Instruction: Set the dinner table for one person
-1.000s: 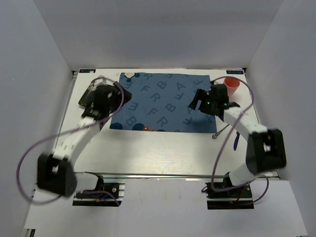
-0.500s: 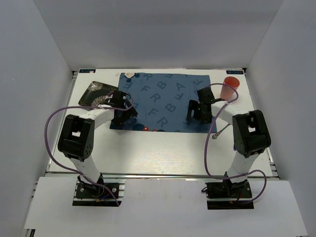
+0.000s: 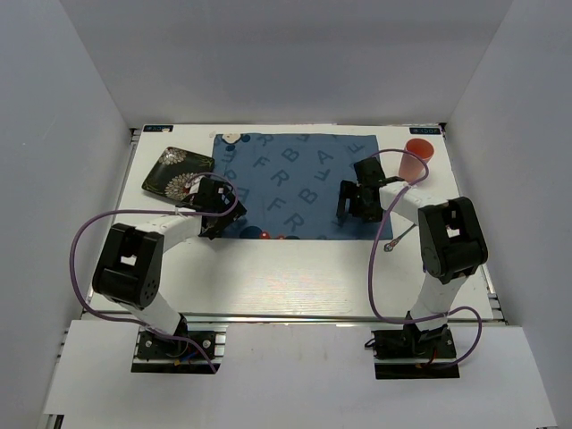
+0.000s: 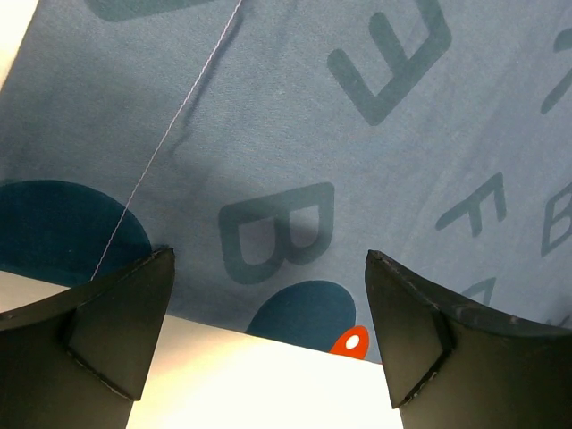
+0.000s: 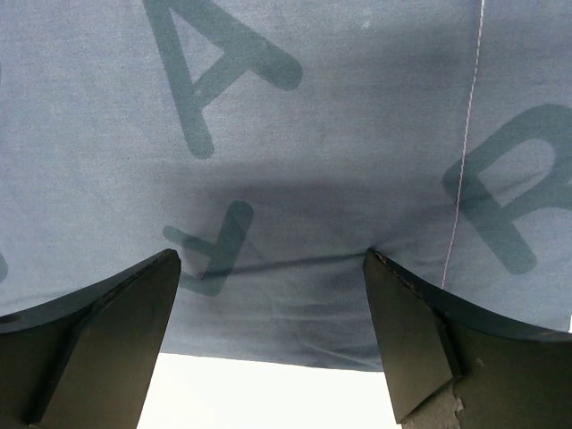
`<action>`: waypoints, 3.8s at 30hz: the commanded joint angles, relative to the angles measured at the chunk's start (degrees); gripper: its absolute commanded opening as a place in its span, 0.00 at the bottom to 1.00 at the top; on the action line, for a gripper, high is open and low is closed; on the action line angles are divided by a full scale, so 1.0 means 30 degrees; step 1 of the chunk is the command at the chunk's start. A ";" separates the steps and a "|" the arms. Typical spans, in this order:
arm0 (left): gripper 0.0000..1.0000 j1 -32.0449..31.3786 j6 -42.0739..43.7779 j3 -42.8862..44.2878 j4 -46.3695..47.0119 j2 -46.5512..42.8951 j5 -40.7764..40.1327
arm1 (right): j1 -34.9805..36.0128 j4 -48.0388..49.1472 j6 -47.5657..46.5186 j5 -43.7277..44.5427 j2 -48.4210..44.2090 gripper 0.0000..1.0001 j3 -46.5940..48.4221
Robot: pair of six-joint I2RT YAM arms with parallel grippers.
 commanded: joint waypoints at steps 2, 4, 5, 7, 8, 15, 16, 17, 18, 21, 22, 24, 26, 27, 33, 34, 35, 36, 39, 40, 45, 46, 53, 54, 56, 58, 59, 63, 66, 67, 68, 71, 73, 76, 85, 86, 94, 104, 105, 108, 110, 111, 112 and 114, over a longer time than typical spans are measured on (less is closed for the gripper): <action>0.98 -0.0136 -0.0072 -0.0834 -0.2748 -0.0212 -0.0306 | -0.0029 -0.0281 -0.0117 0.0364 0.0671 0.89 -0.0556; 0.98 -0.0136 -0.0072 -0.0629 -0.2982 -0.0301 -0.0220 | 0.0000 -0.0251 -0.0058 0.0335 0.0670 0.89 -0.0555; 0.98 -0.0136 -0.0043 -0.0599 -0.3012 -0.0447 -0.0190 | 0.0029 -0.0339 -0.0029 0.0334 0.0729 0.89 -0.0468; 0.98 -0.0136 -0.0043 -0.0425 -0.3100 -0.0594 -0.0277 | 0.0000 -0.0544 0.0088 0.0422 0.0701 0.89 -0.0350; 0.98 -0.0136 0.0045 -0.0278 -0.3217 -0.0653 -0.0422 | 0.0000 -0.0458 0.0117 0.0364 0.0613 0.89 -0.0437; 0.98 -0.0136 0.0543 0.1392 -0.4271 -0.0595 -0.0805 | 0.0000 -0.0252 0.0762 0.0130 -0.0586 0.89 -0.1198; 0.98 0.0038 0.0689 0.1538 -0.4273 -0.0595 -0.0747 | 0.0000 -0.0165 0.0965 0.0129 -0.0734 0.89 -0.1606; 0.98 0.0039 0.0748 0.1801 -0.4331 -0.0595 -0.0746 | -0.0029 0.0184 0.1083 0.0042 -0.1026 0.89 -0.1929; 0.98 0.0039 0.0807 0.1920 -0.4331 -0.0595 -0.0659 | 0.0000 0.0304 0.1259 -0.0133 -0.1173 0.89 -0.2193; 0.98 0.0039 0.1070 0.2651 -0.4651 -0.0419 -0.0775 | 0.0029 0.0801 0.1640 -0.0455 -0.1555 0.89 -0.3103; 0.98 0.0039 0.1187 0.2798 -0.4682 -0.0390 -0.0775 | 0.0001 0.0861 0.1757 -0.0515 -0.1585 0.89 -0.3278; 0.98 0.0039 0.1276 0.3267 -0.4770 -0.0331 -0.0746 | 0.0000 0.0949 0.1904 -0.0691 -0.1731 0.89 -0.3572; 0.98 0.0039 0.1305 0.3560 -0.5033 -0.0360 -0.0688 | 0.0058 0.1124 0.1992 -0.0633 -0.1964 0.89 -0.3922; 0.98 0.0039 0.1305 0.3764 -0.5063 -0.0447 -0.0688 | 0.0030 0.1183 0.1993 -0.0516 -0.2024 0.89 -0.3983; 0.98 0.0039 0.1276 0.4088 -0.5649 -0.1472 -0.0717 | -0.0029 0.0599 0.1583 -0.0106 -0.1644 0.89 -0.2785; 0.98 0.0039 0.1334 0.4205 -0.5736 -0.1880 -0.0717 | 0.0000 0.0540 0.1641 -0.0105 -0.1702 0.89 -0.2637; 0.98 0.0039 0.1306 0.4264 -0.5940 -0.2087 -0.0717 | -0.0058 0.0452 0.1757 -0.0163 -0.1760 0.89 -0.2490; 0.98 0.0213 0.1305 0.4293 -0.6058 -0.2292 -0.0746 | -0.0058 0.0509 0.1758 -0.0222 -0.1877 0.89 -0.2112; 0.98 0.0215 0.1364 0.4673 -0.6498 -0.3083 -0.1389 | -0.0088 0.0043 0.1496 -0.0077 -0.1996 0.89 -0.0477; 0.98 0.0215 0.1364 0.4936 -0.6644 -0.3201 -0.1478 | -0.0117 -0.0394 0.1350 -0.0018 -0.1879 0.89 0.0112; 0.98 0.0215 0.1102 0.5670 -0.7962 -0.3728 -0.2414 | -0.0117 -0.1861 0.0413 0.0304 -0.1351 0.89 0.4152; 0.98 0.0215 0.0984 0.5671 -0.8254 -0.3816 -0.2648 | -0.0117 -0.1950 0.0266 0.0247 -0.1380 0.89 0.4509; 0.98 0.2087 -0.0539 0.5319 -0.9107 -0.3964 -0.4526 | 0.0176 -0.0848 -0.0849 -0.3233 -0.4684 0.89 0.2763; 0.98 0.2902 -0.0772 0.5319 -0.8990 -0.3819 -0.4206 | 0.0205 -0.0229 -0.1023 -0.5241 -0.6257 0.89 0.1943; 0.98 0.3668 -0.1154 0.5116 -0.8640 -0.3730 -0.3766 | 0.0176 0.0915 -0.1025 -0.7476 -0.7876 0.89 -0.0460; 0.98 0.4869 -0.2352 0.4707 -0.8260 -0.3875 -0.3034 | 0.0352 0.2526 -0.0822 -1.1313 -1.0103 0.89 -0.1809; 0.98 0.5221 -0.3227 0.3921 -0.7938 -0.3934 -0.2683 | 0.0352 0.2996 -0.0588 -1.2602 -1.0836 0.89 -0.3033; 0.98 0.6717 -0.4990 0.0785 -0.4428 -0.5045 -0.1013 | 0.0556 0.4757 0.0263 -1.7673 -1.5171 0.89 -0.5064; 0.98 0.7188 -0.6805 -0.2281 0.0013 -0.6129 -0.0251 | 0.0644 0.4816 0.0731 -1.8734 -1.7896 0.89 -0.6148; 0.98 0.7391 -0.7274 -0.3023 0.0817 -0.6335 -0.0103 | 0.0645 0.4904 0.1052 -1.8912 -1.8396 0.89 -0.6412; 0.98 0.7393 -0.8236 -0.3726 0.1695 -0.6743 -0.0218 | 0.0703 0.5108 0.1693 -1.9175 -1.9417 0.89 -0.6647; 0.98 0.7190 -0.9063 -0.5897 0.5213 -0.6923 -0.1066 | 0.0791 0.5636 0.2750 -1.9938 -2.1031 0.89 -0.7702; 0.98 0.7188 -0.9358 -0.6688 0.6913 -0.6603 -0.1331 | 0.0762 0.5696 0.3017 -2.0085 -2.1593 0.89 -0.8200; 0.98 0.7188 -0.9389 -0.7102 0.9609 -0.5228 -0.1098 | 0.0820 0.5609 0.3165 -2.0494 -2.2355 0.89 -0.8699; 0.95 0.6983 -1.0354 -0.6168 1.3483 -0.0158 -0.0744 | 0.0792 0.5285 0.2754 -2.0877 -2.2971 0.89 -0.9051; 0.94 0.6983 -1.0355 -0.5614 1.3075 0.0077 -0.0920 | 0.0820 0.5343 0.2725 -2.0732 -2.2972 0.89 -0.9080; 0.72 0.6983 -1.0238 -0.3617 1.2661 0.2773 -0.1418 | 0.0792 0.5755 0.3165 -2.0642 -2.2592 0.89 -0.9345; 0.52 0.7159 -0.9653 -0.2272 1.1903 0.4413 -0.2150 | 0.0821 0.5608 0.2872 -2.0203 -2.2445 0.89 -0.9549; 0.51 0.7159 -0.9623 -0.2211 1.1899 0.4473 -0.2152 | 0.0821 0.5608 0.2872 -2.0203 -2.2445 0.89 -0.9550; 0.33 0.7333 -0.9594 -0.2239 1.1987 0.4678 -0.2152 | 0.0821 0.5578 0.2843 -2.0144 -2.2328 0.89 -0.9491; 0.20 0.7334 -0.9593 -0.2239 1.1608 0.4533 -0.2327 | 0.0850 0.5520 0.2871 -2.0115 -2.2298 0.89 -0.9462; 0.17 0.7334 -0.9593 -0.2239 1.1403 0.4416 -0.2415 | 0.0792 0.5462 0.2901 -2.0057 -2.2269 0.89 -0.9433; 0.05 0.7334 -0.9593 -0.2384 1.1256 0.4270 -0.2503 | 0.0791 0.5403 0.2901 -2.0056 -2.2269 0.89 -0.9403; 0.00 0.7334 -0.9622 -0.2445 1.0673 0.3658 -0.2562 | 0.0821 0.5286 0.2872 -1.9940 -2.2327 0.89 -0.9287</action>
